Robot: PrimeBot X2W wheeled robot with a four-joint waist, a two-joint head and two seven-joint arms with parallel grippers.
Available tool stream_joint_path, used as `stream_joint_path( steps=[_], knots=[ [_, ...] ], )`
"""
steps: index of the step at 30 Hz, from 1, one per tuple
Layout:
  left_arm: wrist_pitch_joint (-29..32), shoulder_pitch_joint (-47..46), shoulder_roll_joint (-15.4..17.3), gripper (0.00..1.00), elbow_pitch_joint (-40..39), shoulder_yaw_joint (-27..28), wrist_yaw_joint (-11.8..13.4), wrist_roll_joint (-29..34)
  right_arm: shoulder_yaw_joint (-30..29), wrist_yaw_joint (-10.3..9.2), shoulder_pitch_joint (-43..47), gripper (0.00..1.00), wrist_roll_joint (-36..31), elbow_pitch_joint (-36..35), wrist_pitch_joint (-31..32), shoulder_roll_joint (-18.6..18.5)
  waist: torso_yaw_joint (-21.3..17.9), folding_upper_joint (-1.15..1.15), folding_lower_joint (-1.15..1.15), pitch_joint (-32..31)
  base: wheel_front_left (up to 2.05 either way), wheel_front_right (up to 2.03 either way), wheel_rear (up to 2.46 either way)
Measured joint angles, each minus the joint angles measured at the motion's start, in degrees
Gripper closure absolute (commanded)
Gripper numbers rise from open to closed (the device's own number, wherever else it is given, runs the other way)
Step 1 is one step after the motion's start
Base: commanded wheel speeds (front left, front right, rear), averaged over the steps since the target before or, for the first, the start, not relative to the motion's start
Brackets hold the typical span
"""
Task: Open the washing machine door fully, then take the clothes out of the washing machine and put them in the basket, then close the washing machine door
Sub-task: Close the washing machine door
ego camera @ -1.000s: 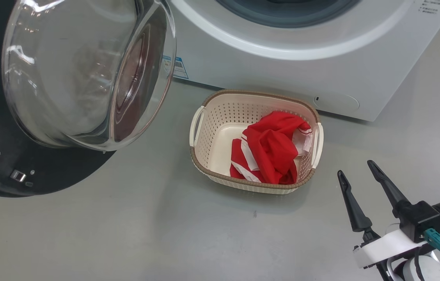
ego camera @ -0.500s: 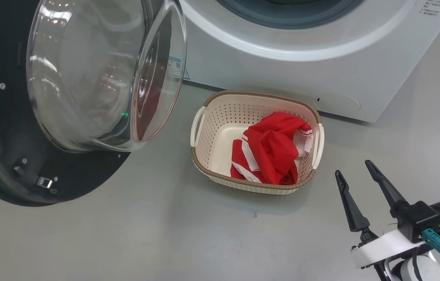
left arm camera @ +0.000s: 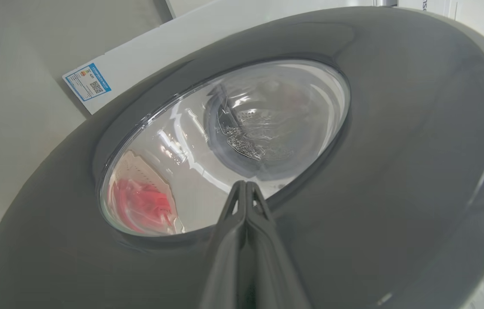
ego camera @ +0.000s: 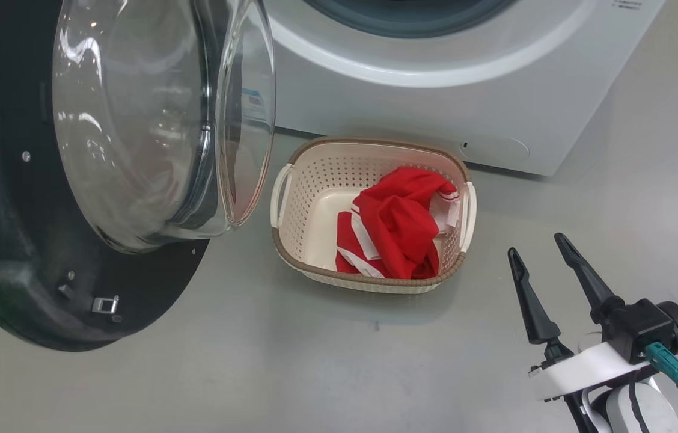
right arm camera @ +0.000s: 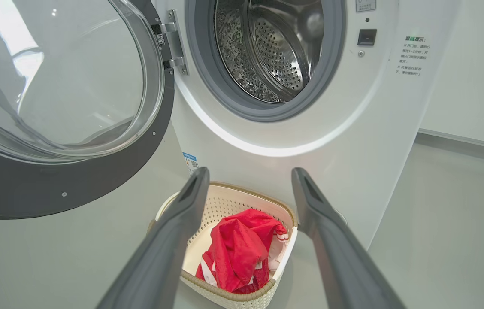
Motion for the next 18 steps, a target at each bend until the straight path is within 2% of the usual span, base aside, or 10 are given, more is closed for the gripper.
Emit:
stream_joint_path(
  steps=[18],
  knots=[
    [4.3, 3.8, -2.8, 1.00, -11.5, -0.6, 0.0, 0.1, 0.3, -0.04, -3.3, 0.00, 0.2, -1.1, 0.0, 2.2, -7.6, 0.00, 0.00, -0.5, 0.00, 0.00, 0.00]
  ],
)
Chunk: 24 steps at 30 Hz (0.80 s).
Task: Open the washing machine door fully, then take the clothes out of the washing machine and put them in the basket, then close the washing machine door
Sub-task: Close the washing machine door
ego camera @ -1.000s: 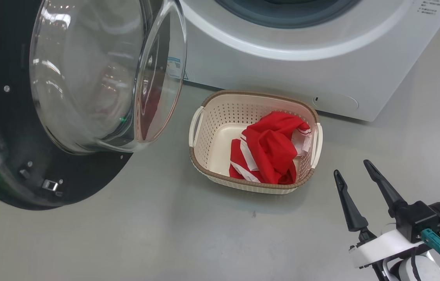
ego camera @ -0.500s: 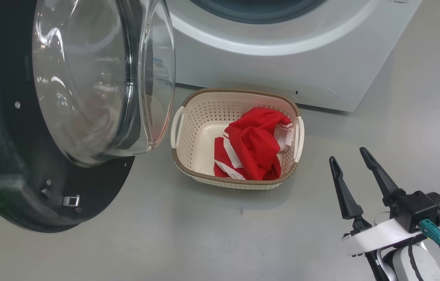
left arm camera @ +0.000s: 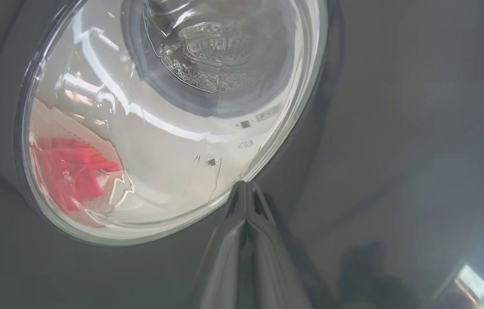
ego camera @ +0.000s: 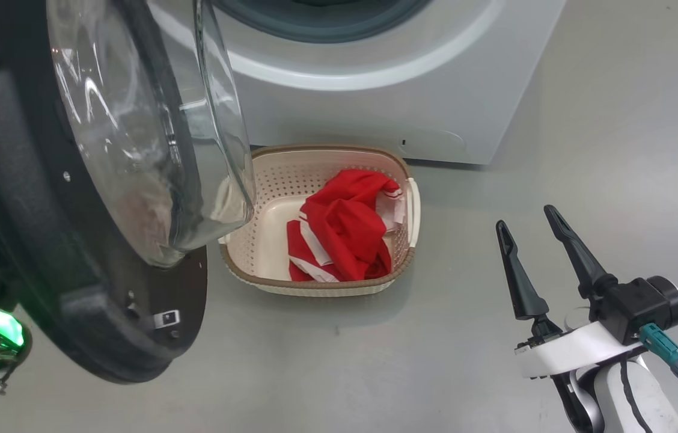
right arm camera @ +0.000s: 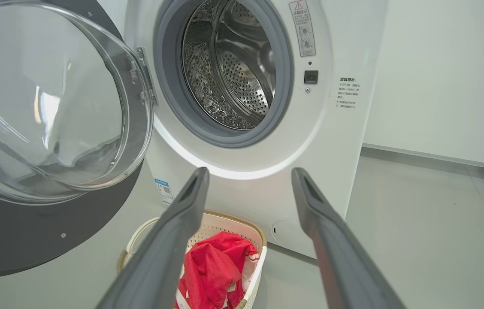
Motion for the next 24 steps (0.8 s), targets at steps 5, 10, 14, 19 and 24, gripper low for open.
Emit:
stream_joint_path(
  steps=[5, 10, 14, 19, 24],
  knots=[
    [1.4, 0.7, -1.1, 1.00, -1.5, -2.1, 0.0, 0.5, 0.5, 0.00, -0.4, 0.00, -0.4, -0.5, 0.0, 0.3, -3.2, 0.00, 0.00, -0.3, 0.00, 0.00, 0.00],
    [2.3, 1.0, -2.2, 1.00, -2.0, -4.4, 0.0, 1.0, 1.0, -0.01, -0.4, 0.00, -0.3, -0.5, 0.0, 0.8, -5.8, 0.00, 0.00, -0.8, 0.00, 0.00, 0.00],
    [2.5, 1.7, -2.4, 1.00, -1.9, -5.1, 0.0, 1.5, 1.5, -0.02, -0.4, 0.00, -0.2, -0.3, 0.0, 0.9, -8.0, 0.00, 0.00, -1.5, 0.00, 0.00, 0.00],
    [2.5, 1.9, -2.7, 1.00, -1.4, -5.5, 0.0, 2.5, 2.4, -0.02, -0.3, 0.00, 0.2, -0.1, 0.0, 1.1, -10.9, 0.00, 0.00, -2.3, 0.00, 0.00, 0.00],
    [2.5, 1.9, -3.3, 1.00, -1.1, -7.0, 0.0, 3.0, 2.8, -0.03, 0.0, 0.00, 0.5, 0.1, 0.0, 1.2, -13.9, 0.00, 0.00, -3.0, 0.00, 0.00, 0.00]
  ],
)
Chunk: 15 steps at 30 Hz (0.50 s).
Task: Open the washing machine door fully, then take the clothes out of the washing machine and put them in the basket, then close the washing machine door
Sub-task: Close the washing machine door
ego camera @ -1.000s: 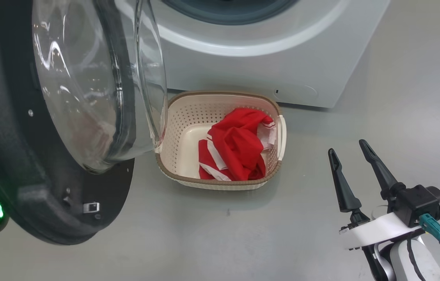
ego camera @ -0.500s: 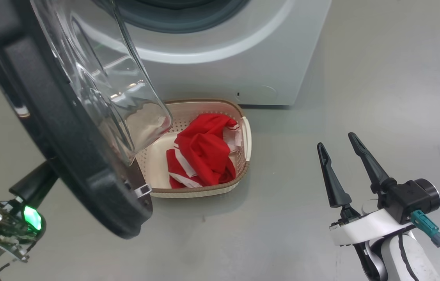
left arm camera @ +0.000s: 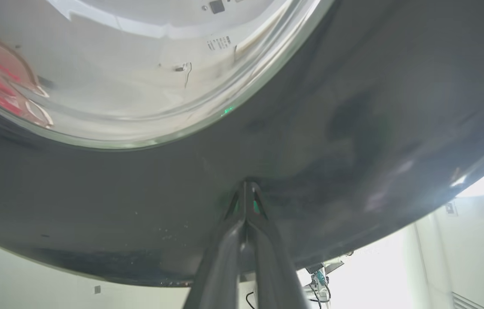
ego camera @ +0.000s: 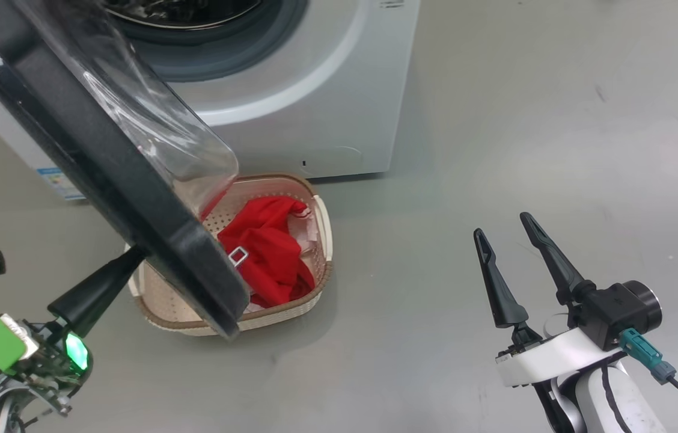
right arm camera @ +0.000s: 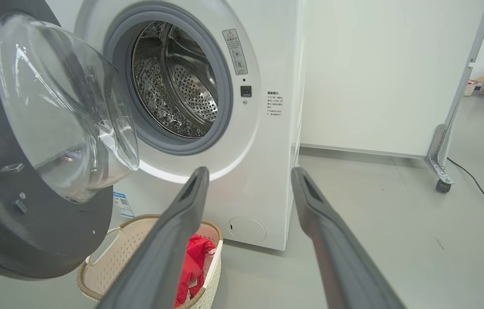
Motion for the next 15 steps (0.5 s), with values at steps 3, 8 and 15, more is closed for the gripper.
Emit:
stream_joint_path(
  steps=[3, 8, 15],
  knots=[
    [0.0, -0.1, -0.6, 1.00, 0.5, -0.6, 0.0, 0.2, 0.2, -0.08, 0.0, 0.00, 0.4, 0.0, 0.0, 0.1, -1.7, 0.00, 0.00, -0.2, 0.00, 0.00, 0.00],
    [-0.5, -1.4, -1.1, 1.00, 1.4, -0.9, 0.6, 0.6, 0.3, -0.53, 0.1, 0.00, 0.4, -0.2, 0.0, 0.2, -3.8, 0.00, 0.00, -0.3, 0.00, 0.00, 0.00],
    [-1.9, -5.5, -1.8, 1.00, 2.6, -1.0, 2.4, 1.0, 0.7, -0.58, 0.2, 0.00, 0.9, -1.3, 0.0, 0.3, -7.1, 0.00, 0.00, 0.9, 0.00, 0.00, 0.00]
  ],
)
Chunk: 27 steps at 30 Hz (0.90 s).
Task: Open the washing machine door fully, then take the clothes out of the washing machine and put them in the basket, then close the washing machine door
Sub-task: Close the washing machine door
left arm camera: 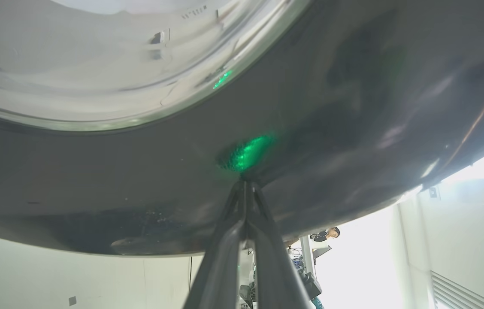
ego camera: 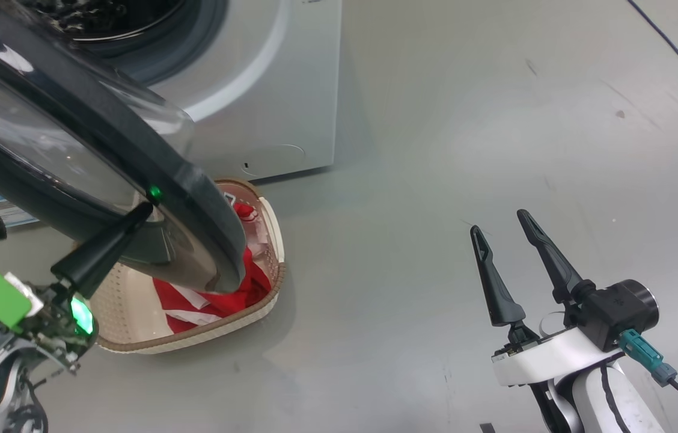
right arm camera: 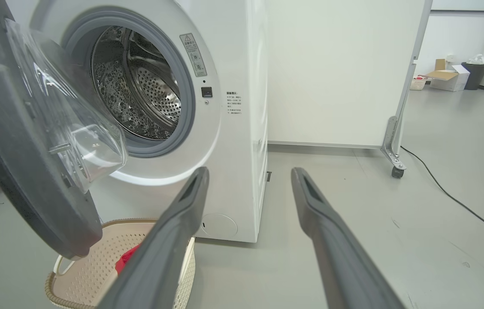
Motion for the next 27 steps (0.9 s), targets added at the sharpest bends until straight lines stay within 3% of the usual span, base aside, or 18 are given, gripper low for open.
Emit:
stream_joint_path(
  steps=[27],
  knots=[
    [-9.8, -22.5, -1.5, 1.00, 9.1, 3.9, 5.3, 4.0, 2.5, -2.38, -4.1, 0.00, 6.7, -3.1, 0.0, 0.2, -12.2, 0.00, 0.00, 11.0, 0.00, 0.00, 0.00]
  ],
)
